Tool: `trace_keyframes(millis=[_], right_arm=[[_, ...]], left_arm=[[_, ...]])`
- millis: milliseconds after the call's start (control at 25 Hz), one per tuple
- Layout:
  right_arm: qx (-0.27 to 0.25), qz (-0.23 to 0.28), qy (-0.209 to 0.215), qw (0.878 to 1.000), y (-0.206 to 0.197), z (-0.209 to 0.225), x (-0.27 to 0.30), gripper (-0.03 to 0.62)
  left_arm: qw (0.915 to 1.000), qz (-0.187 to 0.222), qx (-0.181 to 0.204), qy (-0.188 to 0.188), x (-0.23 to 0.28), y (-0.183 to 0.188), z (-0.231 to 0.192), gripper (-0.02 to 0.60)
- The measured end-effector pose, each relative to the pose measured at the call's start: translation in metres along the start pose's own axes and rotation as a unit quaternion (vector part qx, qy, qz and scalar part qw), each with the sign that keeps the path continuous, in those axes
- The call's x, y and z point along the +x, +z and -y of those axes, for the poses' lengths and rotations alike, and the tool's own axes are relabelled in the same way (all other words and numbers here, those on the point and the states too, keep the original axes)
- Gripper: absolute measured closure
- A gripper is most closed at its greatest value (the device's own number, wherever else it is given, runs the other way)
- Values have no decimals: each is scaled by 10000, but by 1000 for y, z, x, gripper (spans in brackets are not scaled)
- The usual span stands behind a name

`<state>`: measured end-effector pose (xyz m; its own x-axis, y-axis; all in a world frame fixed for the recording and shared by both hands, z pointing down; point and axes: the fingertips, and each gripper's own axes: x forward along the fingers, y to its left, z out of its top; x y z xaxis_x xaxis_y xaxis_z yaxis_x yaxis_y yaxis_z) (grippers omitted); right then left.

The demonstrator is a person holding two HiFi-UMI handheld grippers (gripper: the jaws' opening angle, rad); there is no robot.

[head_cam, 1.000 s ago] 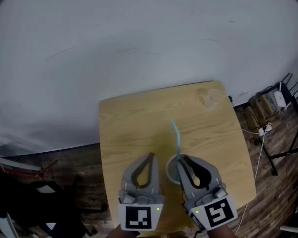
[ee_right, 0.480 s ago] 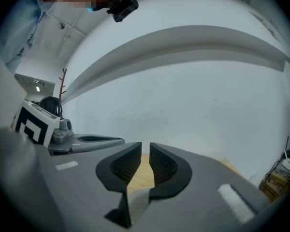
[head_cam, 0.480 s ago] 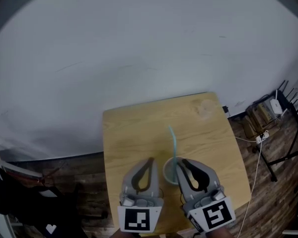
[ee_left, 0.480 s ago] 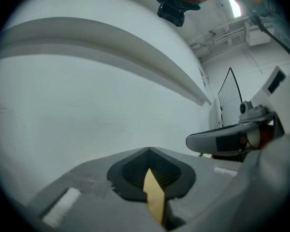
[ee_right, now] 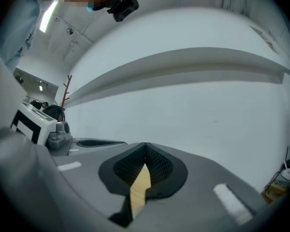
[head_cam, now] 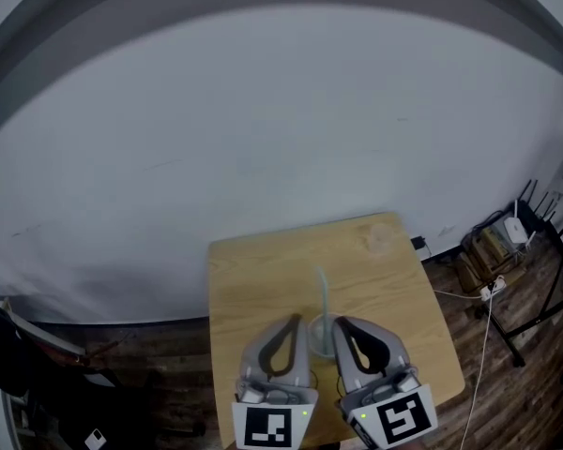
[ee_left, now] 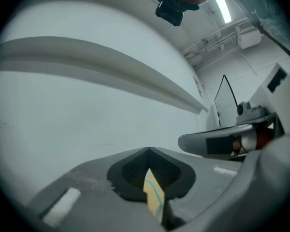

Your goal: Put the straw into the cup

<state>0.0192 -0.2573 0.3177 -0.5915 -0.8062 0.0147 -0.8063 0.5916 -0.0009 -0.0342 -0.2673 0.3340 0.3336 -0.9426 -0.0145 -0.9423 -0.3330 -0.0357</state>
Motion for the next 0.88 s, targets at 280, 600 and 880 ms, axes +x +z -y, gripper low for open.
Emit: trace_keyframes(millis=[280, 600, 880], right_arm=[[-197, 291, -129, 9993, 36, -1, -16, 587], [-377, 493, -172, 9979, 58, -1, -24, 588], [-441, 673, -248, 9965, 64, 1, -25, 588]], left_arm=[[9480, 2230, 2255, -266, -13, 110, 19, 563], [9968, 648, 473, 62, -23, 56, 11, 563], [9987, 495, 28, 150, -28, 53, 6, 563]])
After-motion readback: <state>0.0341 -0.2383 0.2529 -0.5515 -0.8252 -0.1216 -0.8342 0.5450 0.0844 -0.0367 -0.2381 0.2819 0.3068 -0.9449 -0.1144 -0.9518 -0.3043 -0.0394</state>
